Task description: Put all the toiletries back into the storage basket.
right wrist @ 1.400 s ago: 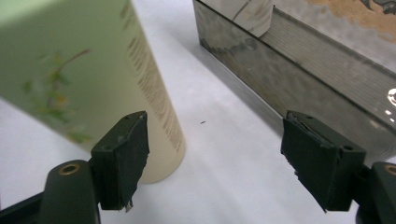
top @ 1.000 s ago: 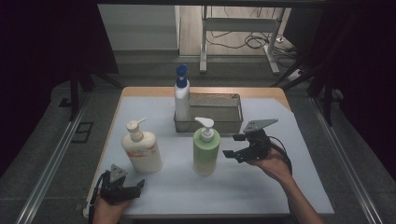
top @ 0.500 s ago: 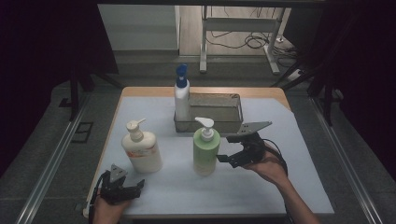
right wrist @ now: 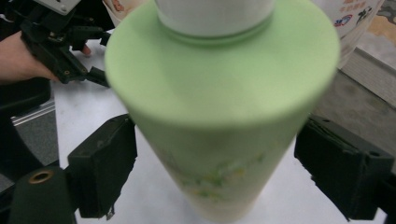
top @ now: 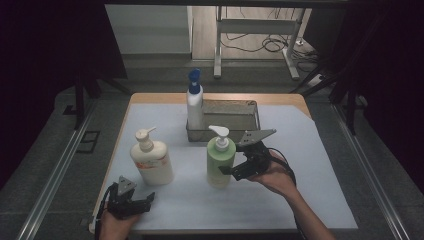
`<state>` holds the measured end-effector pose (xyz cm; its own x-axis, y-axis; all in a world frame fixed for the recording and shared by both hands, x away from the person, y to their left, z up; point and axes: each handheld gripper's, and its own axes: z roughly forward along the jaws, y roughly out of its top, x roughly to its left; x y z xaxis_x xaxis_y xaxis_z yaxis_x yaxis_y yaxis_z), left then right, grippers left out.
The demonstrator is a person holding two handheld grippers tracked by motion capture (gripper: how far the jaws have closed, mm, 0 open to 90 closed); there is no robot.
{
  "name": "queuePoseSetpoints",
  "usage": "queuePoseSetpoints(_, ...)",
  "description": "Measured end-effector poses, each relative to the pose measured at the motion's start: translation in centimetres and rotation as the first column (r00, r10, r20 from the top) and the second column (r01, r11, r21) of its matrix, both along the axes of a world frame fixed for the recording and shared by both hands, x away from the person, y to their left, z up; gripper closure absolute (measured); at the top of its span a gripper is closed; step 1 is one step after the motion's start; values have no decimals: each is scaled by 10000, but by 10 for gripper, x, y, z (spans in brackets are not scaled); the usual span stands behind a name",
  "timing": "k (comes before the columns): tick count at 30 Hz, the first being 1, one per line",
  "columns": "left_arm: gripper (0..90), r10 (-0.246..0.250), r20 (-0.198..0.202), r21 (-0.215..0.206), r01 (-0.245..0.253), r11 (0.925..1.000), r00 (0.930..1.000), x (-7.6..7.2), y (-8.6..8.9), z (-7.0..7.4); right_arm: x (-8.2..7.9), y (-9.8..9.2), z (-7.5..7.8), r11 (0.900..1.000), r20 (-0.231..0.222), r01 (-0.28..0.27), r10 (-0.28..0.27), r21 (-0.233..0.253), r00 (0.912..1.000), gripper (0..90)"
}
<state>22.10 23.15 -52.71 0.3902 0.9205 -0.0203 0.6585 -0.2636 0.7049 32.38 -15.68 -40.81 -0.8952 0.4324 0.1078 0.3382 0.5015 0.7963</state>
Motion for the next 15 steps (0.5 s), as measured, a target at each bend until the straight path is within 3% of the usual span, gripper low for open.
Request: queuePoseSetpoints(15,108,-23,-19,20,23,10000,10000,0,0,0,6,22,-5,9996,258,177,-172,-203,9995,82)
